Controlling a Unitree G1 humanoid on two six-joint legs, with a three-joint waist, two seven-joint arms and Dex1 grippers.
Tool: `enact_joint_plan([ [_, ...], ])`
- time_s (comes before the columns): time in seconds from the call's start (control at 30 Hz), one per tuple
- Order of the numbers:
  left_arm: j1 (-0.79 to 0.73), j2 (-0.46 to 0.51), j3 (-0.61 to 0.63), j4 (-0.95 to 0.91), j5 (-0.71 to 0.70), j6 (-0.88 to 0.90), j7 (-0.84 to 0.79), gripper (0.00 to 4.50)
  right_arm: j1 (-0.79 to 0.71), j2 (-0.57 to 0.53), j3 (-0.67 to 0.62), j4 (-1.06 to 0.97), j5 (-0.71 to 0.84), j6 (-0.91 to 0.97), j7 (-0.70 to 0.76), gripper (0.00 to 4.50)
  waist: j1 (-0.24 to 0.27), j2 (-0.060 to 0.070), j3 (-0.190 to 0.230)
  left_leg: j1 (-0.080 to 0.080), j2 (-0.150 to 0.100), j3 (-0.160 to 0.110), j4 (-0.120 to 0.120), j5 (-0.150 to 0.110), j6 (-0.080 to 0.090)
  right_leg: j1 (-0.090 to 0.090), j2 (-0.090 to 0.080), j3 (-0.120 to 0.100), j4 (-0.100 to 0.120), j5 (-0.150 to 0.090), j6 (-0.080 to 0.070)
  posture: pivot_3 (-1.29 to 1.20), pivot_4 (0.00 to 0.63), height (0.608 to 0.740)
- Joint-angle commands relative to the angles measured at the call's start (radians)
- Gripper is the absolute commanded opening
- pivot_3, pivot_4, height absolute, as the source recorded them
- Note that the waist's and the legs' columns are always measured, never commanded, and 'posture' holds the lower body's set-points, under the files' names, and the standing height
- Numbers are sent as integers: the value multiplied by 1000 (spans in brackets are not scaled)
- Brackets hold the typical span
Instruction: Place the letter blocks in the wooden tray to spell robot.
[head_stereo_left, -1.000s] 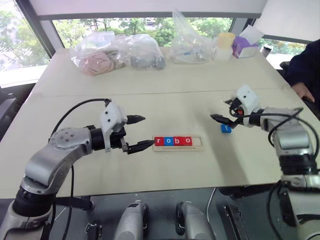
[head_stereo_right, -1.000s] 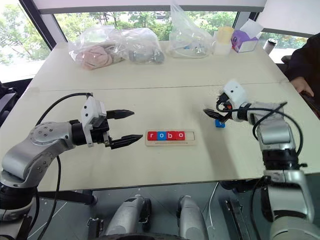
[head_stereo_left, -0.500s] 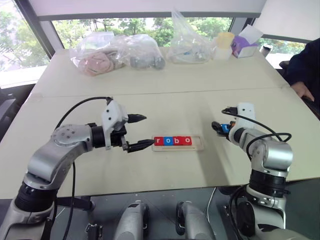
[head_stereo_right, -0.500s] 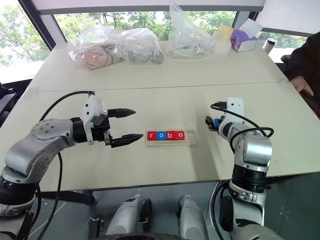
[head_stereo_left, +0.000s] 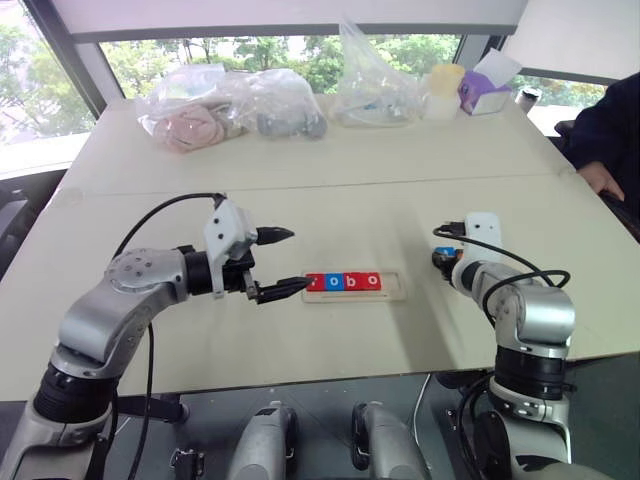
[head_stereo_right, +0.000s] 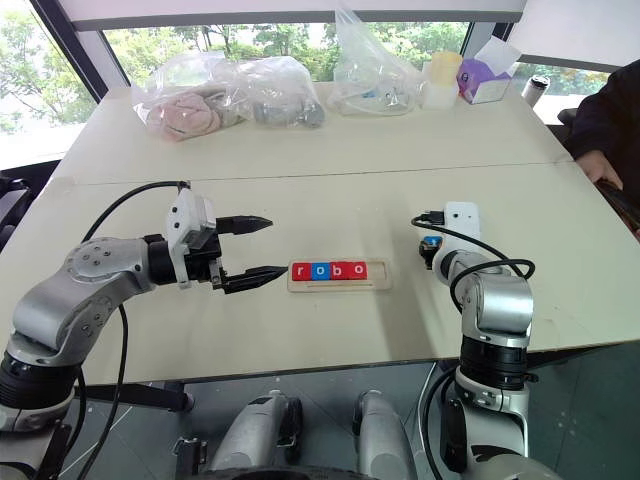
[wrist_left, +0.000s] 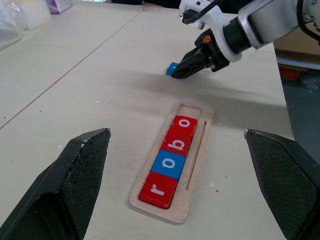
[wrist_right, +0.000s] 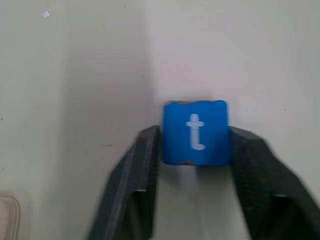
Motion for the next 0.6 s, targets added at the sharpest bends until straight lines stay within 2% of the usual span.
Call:
enact_joint_plan([
  [0.03, -7, -7, 1, -24, 7, -14, 6, 4500, 43, -16, -1, -91, 20, 64, 3, 1809, 2, 0, 0, 0, 0, 0, 0, 0, 0, 0, 0, 0, 0, 0, 0, 0, 150, 725],
  [0.27, -2, -11, -2, -21, 8, -17, -1, 4500, 182, -1, 1, -426, 78, 321, 32, 1809, 7, 0, 0, 0, 0, -1, -1, 0, 0, 0, 0, 0, -1, -1, 1, 0, 150, 725],
  [0.4, -5, -14, -9, -12, 12, -21, -10, 4500, 227, 33, 8, -489, 87, 333, 8, 1809, 5, 0, 0, 0, 0, -1, -1, 0, 0, 0, -1, 0, -2, -1, 1, 0, 150, 725],
  [0.6, -12, -20, -12, -2, 22, -26, -19, 4500, 229, 51, 11, -477, 64, 333, -27, 1809, 2, 0, 0, -1, 1, -1, -2, -1, -2, -1, -2, 0, -4, -1, 0, 0, 150, 725],
])
